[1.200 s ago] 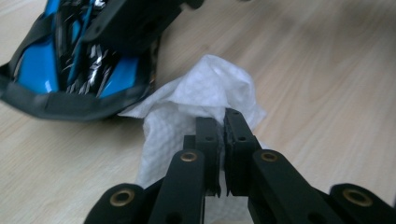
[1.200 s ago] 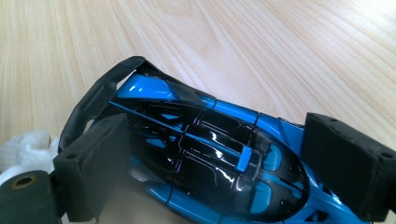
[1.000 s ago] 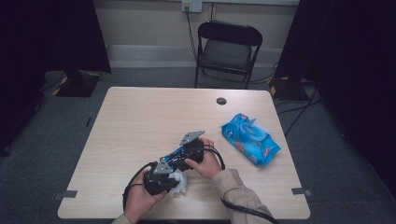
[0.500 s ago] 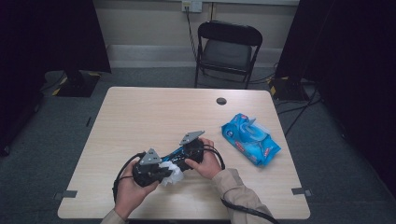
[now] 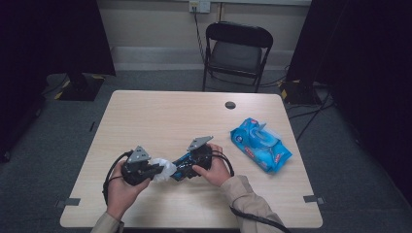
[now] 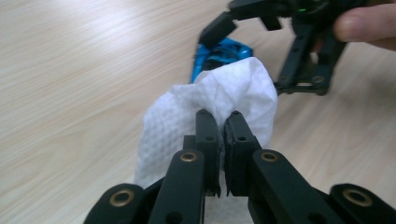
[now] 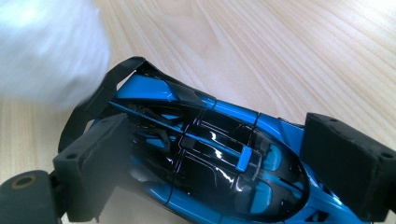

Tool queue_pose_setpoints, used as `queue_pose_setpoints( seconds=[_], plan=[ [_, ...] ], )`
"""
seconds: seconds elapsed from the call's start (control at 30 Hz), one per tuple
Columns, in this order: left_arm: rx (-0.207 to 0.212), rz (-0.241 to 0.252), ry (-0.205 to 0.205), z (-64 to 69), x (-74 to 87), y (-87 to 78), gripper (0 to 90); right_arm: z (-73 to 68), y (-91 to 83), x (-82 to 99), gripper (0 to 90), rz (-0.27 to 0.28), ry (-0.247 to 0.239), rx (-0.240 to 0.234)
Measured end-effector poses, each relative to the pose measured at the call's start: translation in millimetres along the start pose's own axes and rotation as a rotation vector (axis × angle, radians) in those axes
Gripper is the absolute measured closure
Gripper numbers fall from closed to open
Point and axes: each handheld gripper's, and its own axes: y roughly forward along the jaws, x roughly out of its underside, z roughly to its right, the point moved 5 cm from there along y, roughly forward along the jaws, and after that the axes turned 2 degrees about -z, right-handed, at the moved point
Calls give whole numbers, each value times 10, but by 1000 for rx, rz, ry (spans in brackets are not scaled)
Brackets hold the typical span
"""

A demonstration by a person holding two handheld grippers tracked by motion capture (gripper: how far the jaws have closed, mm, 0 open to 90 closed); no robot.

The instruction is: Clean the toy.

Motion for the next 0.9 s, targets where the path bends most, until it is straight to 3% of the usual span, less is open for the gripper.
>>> queue_pose_setpoints(
  seconds=[0.1,0.4,0.7,0.9],
  plan=[
    [-29,-9,-41,-161,69,15,863,0,0,3,80,4,1,-1],
    [-82,-44,-83,-345,237,216,862,-1,0,5,80,5,2,-3],
    [-94,-121,-63,-322,387,510,857,-2,0,6,80,9,1,-2],
    [-98,-112,-47,-311,379,550,830,-2,0,5,80,6,1,-2]
  ],
)
